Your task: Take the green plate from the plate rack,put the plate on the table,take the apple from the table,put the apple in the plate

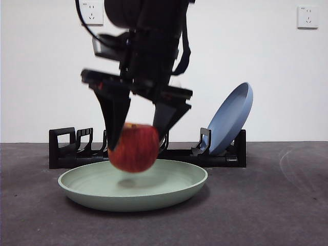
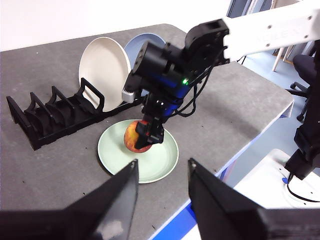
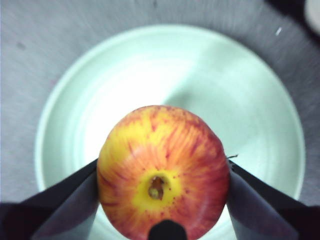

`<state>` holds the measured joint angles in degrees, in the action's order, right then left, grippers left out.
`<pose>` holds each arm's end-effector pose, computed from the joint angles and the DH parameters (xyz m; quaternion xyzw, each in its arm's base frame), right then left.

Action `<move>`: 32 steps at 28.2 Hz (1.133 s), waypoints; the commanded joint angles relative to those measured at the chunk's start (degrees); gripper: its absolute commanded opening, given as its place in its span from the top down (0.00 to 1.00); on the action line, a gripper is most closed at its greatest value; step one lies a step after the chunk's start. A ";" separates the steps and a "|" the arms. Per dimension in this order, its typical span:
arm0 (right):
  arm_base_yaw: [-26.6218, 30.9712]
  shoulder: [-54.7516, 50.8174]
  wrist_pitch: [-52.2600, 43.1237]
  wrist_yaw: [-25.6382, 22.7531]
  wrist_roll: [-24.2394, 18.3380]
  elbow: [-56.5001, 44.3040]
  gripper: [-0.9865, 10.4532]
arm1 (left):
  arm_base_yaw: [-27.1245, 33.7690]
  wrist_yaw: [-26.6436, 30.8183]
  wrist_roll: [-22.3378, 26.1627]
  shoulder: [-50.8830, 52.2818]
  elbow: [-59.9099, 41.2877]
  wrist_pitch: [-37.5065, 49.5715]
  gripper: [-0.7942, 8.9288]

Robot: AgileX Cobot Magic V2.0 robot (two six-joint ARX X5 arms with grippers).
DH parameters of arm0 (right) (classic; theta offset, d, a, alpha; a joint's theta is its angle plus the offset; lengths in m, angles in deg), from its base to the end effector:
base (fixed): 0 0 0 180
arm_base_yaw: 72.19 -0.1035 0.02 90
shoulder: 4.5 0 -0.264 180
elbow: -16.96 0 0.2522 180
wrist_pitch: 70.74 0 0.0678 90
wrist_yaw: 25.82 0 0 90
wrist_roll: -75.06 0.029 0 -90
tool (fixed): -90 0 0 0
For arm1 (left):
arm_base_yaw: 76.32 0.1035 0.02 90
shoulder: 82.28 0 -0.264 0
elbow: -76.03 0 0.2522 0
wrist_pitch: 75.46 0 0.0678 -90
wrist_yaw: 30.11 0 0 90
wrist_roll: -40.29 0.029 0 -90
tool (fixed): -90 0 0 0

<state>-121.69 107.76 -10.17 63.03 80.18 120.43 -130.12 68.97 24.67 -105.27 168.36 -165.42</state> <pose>0.2624 0.3063 0.2187 -0.2096 0.5288 0.3135 0.7603 -0.0222 0.0380 0.4086 -0.0312 0.2021 -0.3501 0.9141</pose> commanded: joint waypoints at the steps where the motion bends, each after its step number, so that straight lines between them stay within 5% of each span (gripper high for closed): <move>1: -0.07 1.66 -0.09 -0.57 -0.22 0.04 0.92 | -0.13 0.13 -0.48 0.22 -0.28 0.42 0.75; 32: 0.07 3.10 -0.55 1.75 -4.33 0.04 0.92 | -0.15 0.13 -0.68 0.22 -0.28 0.42 0.75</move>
<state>-121.62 109.99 -10.32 64.63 76.51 120.43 -130.12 68.97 24.54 -105.27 168.36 -165.42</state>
